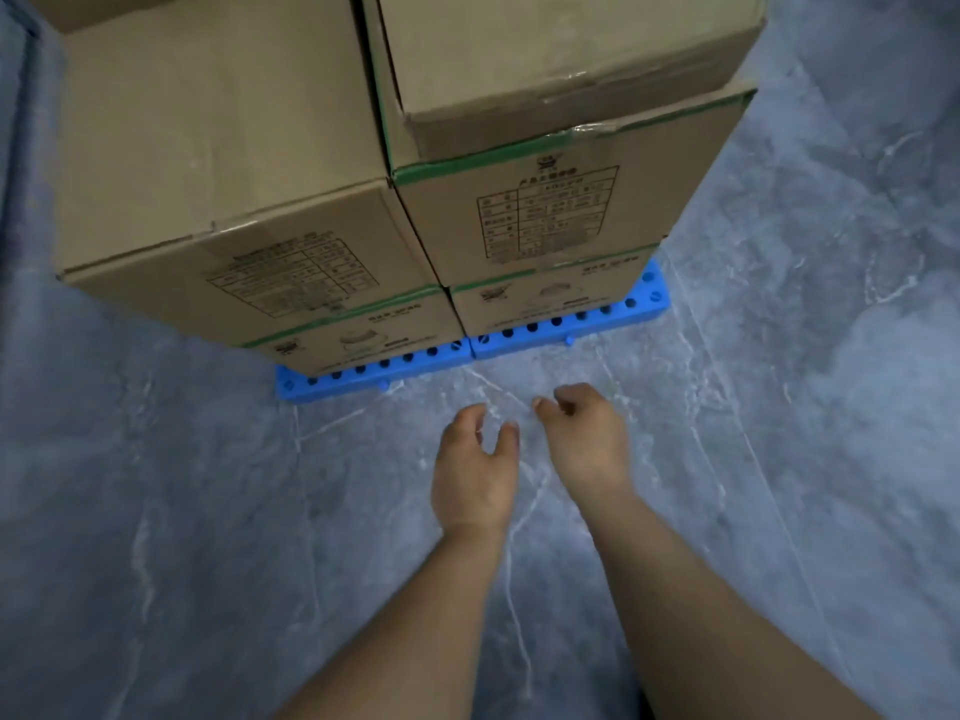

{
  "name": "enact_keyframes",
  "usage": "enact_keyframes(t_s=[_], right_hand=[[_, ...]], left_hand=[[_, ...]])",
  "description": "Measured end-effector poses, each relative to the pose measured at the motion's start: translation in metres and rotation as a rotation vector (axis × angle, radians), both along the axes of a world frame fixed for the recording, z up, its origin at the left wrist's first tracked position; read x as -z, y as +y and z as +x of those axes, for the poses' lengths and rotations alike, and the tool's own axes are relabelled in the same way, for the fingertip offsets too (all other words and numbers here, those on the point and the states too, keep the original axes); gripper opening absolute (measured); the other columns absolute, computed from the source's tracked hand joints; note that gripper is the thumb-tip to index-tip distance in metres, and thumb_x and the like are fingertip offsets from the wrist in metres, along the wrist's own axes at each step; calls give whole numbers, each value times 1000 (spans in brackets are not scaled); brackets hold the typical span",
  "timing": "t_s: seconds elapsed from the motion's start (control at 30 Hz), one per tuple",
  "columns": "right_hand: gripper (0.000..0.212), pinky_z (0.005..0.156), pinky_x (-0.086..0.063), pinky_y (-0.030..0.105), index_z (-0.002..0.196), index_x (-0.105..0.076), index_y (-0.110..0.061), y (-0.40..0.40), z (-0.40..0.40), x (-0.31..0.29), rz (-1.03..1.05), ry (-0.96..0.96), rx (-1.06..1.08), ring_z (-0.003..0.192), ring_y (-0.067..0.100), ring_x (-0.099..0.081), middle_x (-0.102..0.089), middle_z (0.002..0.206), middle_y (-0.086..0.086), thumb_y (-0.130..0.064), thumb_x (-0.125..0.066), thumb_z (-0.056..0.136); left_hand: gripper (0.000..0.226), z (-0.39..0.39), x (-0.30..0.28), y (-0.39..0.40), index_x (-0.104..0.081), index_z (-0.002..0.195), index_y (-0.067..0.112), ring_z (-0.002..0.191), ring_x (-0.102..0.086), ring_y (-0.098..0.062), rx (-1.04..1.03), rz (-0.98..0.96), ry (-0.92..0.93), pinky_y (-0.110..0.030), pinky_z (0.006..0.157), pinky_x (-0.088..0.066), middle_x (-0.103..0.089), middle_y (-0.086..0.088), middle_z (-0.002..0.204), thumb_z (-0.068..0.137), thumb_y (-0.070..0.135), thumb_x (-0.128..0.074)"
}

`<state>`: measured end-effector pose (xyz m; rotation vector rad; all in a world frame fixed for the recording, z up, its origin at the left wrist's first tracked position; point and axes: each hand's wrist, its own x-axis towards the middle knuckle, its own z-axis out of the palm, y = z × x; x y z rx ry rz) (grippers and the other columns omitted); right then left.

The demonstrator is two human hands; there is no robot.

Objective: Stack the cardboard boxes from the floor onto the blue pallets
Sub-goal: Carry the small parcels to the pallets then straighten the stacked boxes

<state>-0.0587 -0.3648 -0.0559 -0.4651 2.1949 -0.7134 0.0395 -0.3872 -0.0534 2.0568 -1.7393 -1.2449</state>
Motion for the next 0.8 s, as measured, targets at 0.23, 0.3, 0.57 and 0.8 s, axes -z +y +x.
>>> enact_keyframes(t_s=[0.23,0.3,0.57,0.8], right_hand=[[40,89,-43,32,124,-54,-14,59,24,-109,46,26,34,111,19,-55,-55,126,3,-35,-56,90],[40,90,-44,34,125,-53,-17,70,18,-145,99,19,34,112,18,-55,-52,128,1,-37,-54,90],[46,92,-43,38,138,-38,-18,111,-39,-277,285,76,-176,119,24,-50,-42,138,4,-35,-43,95],[55,102,-35,38,141,-32,-14,135,-115,-381,351,256,-488,132,26,-32,-31,147,8,-47,-32,97]], left_hand=[[43,9,-104,50,-49,130,23,118,-52,-12,9,50,-51,-30,97,-42,-53,4,132,90,36,-55],[44,7,-140,55,-48,131,23,119,-51,-11,16,73,-74,-28,94,-40,-52,5,133,90,38,-54],[50,-17,-274,66,-40,139,18,128,-45,-20,180,111,-179,-37,101,-38,-43,-3,142,95,41,-42],[58,-66,-365,80,-24,147,22,142,-19,-24,485,98,-458,-38,113,-20,-10,-4,158,96,49,-29]])
